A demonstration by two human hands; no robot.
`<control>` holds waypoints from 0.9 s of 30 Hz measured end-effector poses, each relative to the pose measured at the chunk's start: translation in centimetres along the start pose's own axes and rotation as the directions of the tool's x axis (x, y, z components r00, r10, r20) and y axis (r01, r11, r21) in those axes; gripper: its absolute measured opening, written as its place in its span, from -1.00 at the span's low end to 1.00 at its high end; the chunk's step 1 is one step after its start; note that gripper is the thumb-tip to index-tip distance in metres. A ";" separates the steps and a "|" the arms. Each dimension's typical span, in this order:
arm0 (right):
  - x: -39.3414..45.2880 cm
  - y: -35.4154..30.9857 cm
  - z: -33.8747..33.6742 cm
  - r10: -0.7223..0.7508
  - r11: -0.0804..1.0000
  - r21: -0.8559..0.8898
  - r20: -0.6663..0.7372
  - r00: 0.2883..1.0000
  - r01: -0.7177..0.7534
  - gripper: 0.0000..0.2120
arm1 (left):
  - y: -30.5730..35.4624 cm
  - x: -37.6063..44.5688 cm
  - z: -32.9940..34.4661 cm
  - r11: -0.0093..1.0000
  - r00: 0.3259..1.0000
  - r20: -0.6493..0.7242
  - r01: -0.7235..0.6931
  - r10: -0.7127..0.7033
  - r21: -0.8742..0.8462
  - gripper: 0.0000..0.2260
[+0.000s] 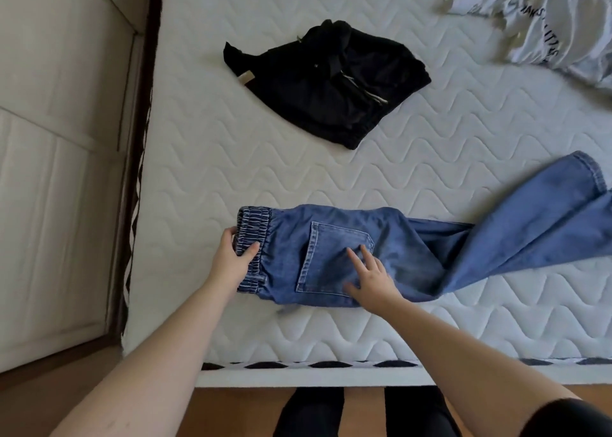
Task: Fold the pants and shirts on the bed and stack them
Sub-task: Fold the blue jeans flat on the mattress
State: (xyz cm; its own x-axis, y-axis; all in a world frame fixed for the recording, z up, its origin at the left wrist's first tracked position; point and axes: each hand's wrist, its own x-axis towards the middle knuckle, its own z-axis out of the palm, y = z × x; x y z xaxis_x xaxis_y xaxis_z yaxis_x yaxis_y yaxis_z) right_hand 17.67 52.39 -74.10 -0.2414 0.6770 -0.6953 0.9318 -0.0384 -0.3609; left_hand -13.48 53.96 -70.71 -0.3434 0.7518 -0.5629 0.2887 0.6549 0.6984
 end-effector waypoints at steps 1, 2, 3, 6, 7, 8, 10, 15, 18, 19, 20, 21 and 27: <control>0.8 -0.7 0.5 -0.008 1.000 -0.008 -0.001 1.000 0.008 -0.27 | -0.7 0.7 -0.9 1.000 1.000 -0.017 0.002 -0.002 0.020 -0.63; 1.7 -1.4 0.9 -0.018 1.000 -0.026 -0.005 1.000 0.017 -0.28 | -1.4 1.4 -1.8 0.999 0.999 -0.032 0.005 -0.004 0.035 -0.62; 2.6 -2.0 1.3 -0.028 0.998 -0.050 -0.009 1.000 0.027 -0.28 | -2.1 2.1 -2.6 0.998 0.999 -0.043 0.009 -0.007 0.054 -0.62; 4.6 -3.1 2.6 -0.053 0.992 -0.113 0.009 0.999 0.053 -0.28 | -4.0 3.6 -3.7 0.987 0.996 -0.083 0.037 -0.024 0.156 -0.60; 5.2 -3.3 3.0 -0.053 0.990 -0.133 0.024 0.998 0.055 -0.28 | -4.6 4.0 -3.7 0.982 0.996 -0.087 0.046 -0.031 0.182 -0.60; 5.7 -3.4 3.3 -0.049 0.987 -0.151 0.036 0.998 0.053 -0.29 | -5.1 4.3 -3.6 0.978 0.995 -0.090 0.055 -0.037 0.200 -0.59; 6.6 -3.1 3.6 -0.045 0.982 -0.180 0.055 0.997 0.055 -0.30 | -6.0 4.7 -3.1 0.974 0.992 -0.115 0.082 -0.059 0.210 -0.58; 7.0 -1.3 3.3 -0.104 0.968 -0.220 0.067 0.992 0.117 -0.31 | -7.6 4.9 -1.8 0.968 0.984 -0.169 0.102 -0.064 0.229 -0.57; 6.5 -0.2 2.7 -0.183 0.951 -0.250 0.031 0.983 0.184 -0.35 | -7.7 4.3 -1.3 0.894 0.968 -0.247 0.147 -0.042 0.424 -0.47; 6.2 0.0 2.6 -0.201 0.944 -0.264 0.017 0.979 0.199 -0.36 | -7.6 3.9 -1.0 0.838 0.958 -0.287 0.151 0.008 0.525 -0.41; 6.0 0.2 2.4 -0.212 0.939 -0.275 -0.001 0.977 0.204 -0.37 | -7.3 3.5 -0.6 0.788 0.949 -0.301 0.116 0.091 0.605 -0.37; 5.7 0.5 2.3 -0.216 0.939 -0.280 -0.022 0.976 0.201 -0.39 | -6.9 2.9 0.0 0.741 0.941 -0.279 0.048 0.192 0.670 -0.34; 3.9 3.7 -0.2 -0.171 0.954 -0.284 -0.234 0.957 0.101 -0.51 | -3.1 -0.5 7.0 0.525 0.841 0.099 -0.420 0.533 0.740 -0.47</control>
State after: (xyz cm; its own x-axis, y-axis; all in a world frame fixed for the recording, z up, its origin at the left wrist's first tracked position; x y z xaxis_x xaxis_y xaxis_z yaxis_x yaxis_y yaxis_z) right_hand 20.20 55.03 -78.03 -0.3269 0.8267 -0.4580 0.9411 0.2402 -0.2381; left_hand -7.99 52.12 -75.69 -0.0462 0.9884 -0.1450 0.9574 0.0852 0.2758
